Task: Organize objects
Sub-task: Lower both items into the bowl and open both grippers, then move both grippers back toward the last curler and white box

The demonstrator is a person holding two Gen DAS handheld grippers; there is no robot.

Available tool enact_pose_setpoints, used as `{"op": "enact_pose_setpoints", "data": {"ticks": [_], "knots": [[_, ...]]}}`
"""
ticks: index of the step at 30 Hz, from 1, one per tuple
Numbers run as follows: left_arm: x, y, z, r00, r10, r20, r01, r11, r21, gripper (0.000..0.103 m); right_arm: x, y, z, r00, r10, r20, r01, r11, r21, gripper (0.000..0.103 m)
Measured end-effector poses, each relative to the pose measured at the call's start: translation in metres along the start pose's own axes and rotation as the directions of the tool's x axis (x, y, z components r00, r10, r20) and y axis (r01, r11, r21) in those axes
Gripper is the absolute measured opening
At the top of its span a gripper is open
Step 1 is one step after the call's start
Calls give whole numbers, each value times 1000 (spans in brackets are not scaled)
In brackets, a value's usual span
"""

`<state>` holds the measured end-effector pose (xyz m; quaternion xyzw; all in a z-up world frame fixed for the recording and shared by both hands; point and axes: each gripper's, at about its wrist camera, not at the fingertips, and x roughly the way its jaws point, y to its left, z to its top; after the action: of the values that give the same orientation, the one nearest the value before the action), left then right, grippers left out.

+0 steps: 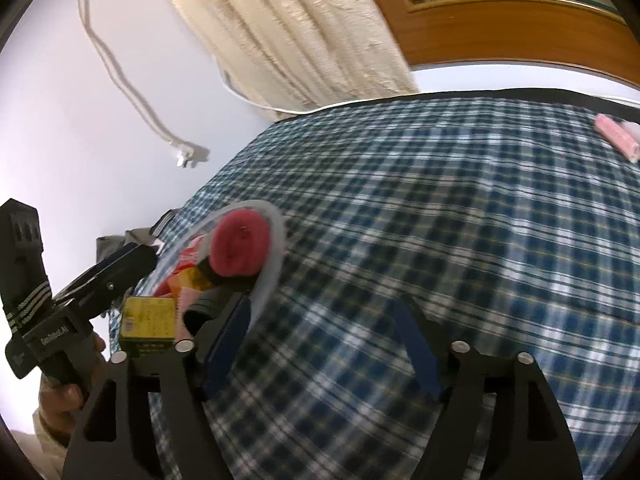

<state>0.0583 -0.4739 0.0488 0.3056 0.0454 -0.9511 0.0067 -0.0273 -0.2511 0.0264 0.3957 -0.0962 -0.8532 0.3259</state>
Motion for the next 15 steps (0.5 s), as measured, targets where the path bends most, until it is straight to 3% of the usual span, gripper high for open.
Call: {"op": "enact_pose_setpoints", "data": {"ticks": [8,15], "knots": [[1,-29,-2,1000,19,-3,-19,997,69,102,-20,-19,-3,989,-142,37,143,988,-54,86],[2,-66,-3,1000,15,-3,-14,987,161,102,-38,-47,-6,980,-192,44,193,981,-22,92]]}}
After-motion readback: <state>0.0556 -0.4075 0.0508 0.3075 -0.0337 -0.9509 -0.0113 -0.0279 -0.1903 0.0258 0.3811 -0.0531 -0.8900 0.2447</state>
